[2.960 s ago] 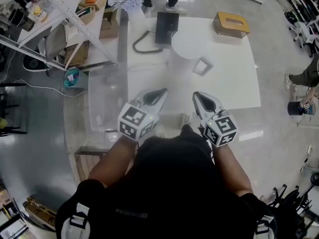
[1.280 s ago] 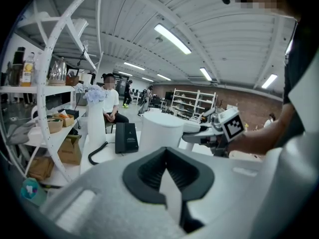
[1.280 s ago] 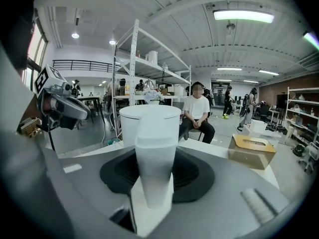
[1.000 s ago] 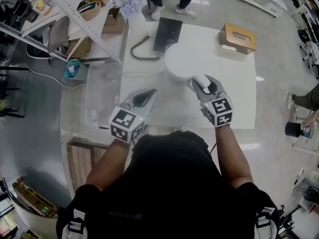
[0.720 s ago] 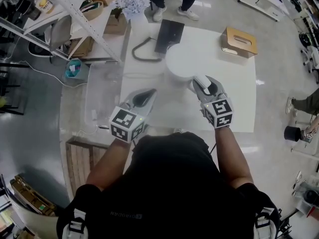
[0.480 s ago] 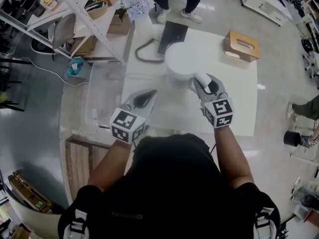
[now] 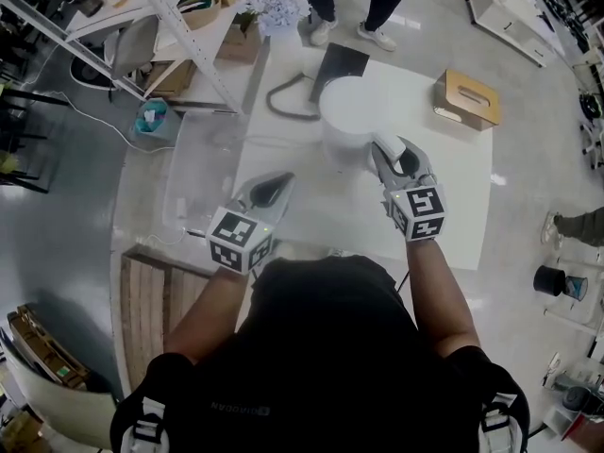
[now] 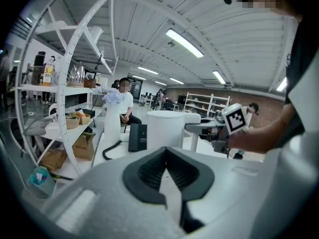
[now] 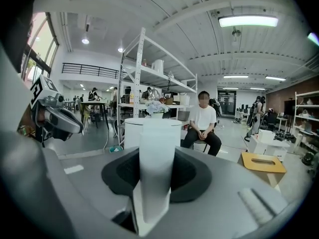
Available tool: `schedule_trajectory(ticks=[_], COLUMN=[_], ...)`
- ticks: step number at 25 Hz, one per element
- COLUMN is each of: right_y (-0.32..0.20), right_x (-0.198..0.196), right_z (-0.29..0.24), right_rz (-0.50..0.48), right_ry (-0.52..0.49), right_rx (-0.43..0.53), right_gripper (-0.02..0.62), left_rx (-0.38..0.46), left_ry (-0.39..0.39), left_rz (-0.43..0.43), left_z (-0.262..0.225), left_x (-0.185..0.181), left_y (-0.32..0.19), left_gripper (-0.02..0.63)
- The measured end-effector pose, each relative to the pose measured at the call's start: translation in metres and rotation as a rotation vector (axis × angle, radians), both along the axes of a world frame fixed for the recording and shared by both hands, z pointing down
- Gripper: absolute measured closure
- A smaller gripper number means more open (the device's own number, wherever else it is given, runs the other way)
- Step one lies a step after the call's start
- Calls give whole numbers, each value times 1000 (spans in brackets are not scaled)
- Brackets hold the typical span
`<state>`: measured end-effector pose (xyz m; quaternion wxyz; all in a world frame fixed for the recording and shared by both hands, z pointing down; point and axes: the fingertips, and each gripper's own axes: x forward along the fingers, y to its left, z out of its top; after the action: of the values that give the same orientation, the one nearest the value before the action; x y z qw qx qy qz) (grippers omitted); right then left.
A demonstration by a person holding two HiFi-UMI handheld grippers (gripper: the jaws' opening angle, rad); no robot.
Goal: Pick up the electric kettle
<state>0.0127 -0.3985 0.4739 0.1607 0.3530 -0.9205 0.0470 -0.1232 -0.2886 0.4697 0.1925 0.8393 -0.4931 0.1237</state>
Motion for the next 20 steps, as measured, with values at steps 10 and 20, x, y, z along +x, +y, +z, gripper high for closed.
schedule_trajectory(ticks=[10, 20], right_y=[-4, -35], right_x=[39, 141], right_z=[-21, -9], right_rz=[82, 292], right_ry=[-80, -79], right_rx=[7, 9], right_gripper=[468, 466], left_rx=[10, -1], left_ry=[-4, -4], left_rz=[52, 141], left_z=[-1, 6], left_x=[24, 66], left_y=[-11, -26], left_gripper=[603, 603])
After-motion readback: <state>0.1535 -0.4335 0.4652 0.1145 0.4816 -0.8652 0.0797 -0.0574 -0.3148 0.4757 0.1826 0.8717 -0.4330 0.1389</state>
